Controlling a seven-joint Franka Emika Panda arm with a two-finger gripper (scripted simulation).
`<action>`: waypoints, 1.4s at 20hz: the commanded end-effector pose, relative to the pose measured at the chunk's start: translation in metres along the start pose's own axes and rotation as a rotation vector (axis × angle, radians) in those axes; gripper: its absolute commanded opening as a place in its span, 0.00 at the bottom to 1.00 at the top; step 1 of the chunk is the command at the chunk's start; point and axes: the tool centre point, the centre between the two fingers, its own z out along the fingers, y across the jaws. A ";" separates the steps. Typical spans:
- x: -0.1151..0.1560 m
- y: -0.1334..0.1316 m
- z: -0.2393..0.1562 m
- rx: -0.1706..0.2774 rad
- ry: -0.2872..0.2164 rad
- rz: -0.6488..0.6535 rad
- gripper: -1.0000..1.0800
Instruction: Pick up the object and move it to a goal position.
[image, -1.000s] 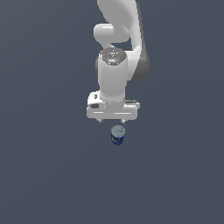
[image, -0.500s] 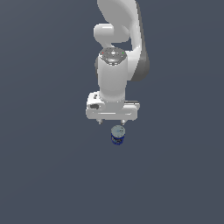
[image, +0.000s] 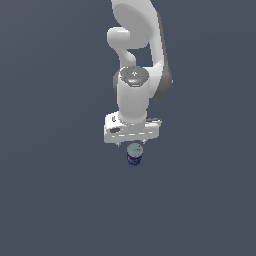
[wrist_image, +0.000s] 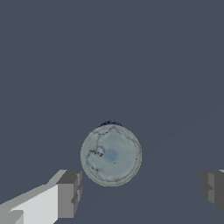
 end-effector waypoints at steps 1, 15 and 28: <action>-0.001 -0.005 0.010 0.004 -0.010 -0.061 0.96; -0.003 -0.020 0.036 0.019 -0.033 -0.227 0.96; -0.006 -0.021 0.080 0.019 -0.033 -0.227 0.96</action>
